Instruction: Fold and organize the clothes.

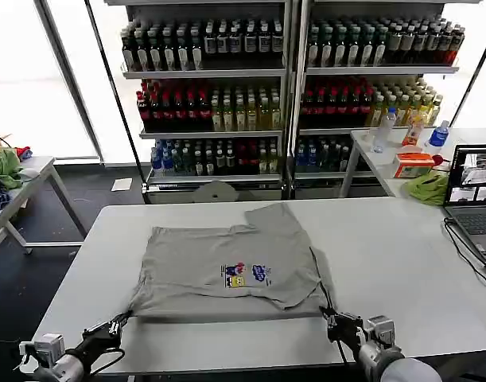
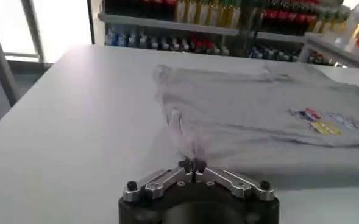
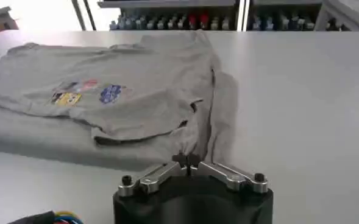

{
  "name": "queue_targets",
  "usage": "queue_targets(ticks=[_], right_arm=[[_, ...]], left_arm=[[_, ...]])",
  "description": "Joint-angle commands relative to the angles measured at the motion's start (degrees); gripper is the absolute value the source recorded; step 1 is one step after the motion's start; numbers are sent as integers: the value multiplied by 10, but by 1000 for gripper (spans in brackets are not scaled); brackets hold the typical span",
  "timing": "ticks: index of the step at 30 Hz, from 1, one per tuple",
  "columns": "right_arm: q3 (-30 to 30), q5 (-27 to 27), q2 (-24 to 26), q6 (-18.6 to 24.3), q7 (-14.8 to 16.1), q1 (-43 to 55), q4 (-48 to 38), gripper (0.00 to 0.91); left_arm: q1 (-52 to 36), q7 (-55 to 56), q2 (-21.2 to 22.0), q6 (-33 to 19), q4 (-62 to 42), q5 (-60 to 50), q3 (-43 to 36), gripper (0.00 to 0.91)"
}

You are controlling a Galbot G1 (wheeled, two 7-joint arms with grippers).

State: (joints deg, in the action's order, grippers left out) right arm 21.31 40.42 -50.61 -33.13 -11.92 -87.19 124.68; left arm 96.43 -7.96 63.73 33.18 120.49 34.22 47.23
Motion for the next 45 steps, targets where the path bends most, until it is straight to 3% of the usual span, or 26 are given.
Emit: queue_targets(ticks=[1,2,3,4,12,19,24,27,34,38,45], right_arm=[[9,-13,3,0,-2,-57,35,0],[7,-16,3,0,-3,-55,33,383],[6,-16,3,0,-4,-52,32,907],[6,-16,5,0,-3,-48,31,907],[16,-1,15,0,9,-19,32,907],[13,46,42,0,18,87,-5,907],[-18,66,58,0,54,210,-65,907],[-46,75,53,-1,93,300,-126,907],[-145,42,6,-2,161,507,-308,907],[-185,-9,-34,-3,204,597,-424,907],[-213,-41,-130,-2,221,683,-566,907]], left_arm=[[67,-5,5,0,40,-20,30,10],[66,-5,5,0,40,-26,28,30],[64,-6,6,0,39,-30,26,403],[64,-6,6,0,41,-32,24,907],[65,-8,-9,0,45,-36,42,907],[56,-18,-80,0,33,-1,77,907],[-6,-12,-124,1,2,37,67,907],[-57,-5,-153,1,-38,63,38,907],[-160,-24,-218,0,-142,105,-35,907],[-241,-34,-236,0,-195,118,-93,907],[-407,-41,-245,-1,-322,126,-225,907]])
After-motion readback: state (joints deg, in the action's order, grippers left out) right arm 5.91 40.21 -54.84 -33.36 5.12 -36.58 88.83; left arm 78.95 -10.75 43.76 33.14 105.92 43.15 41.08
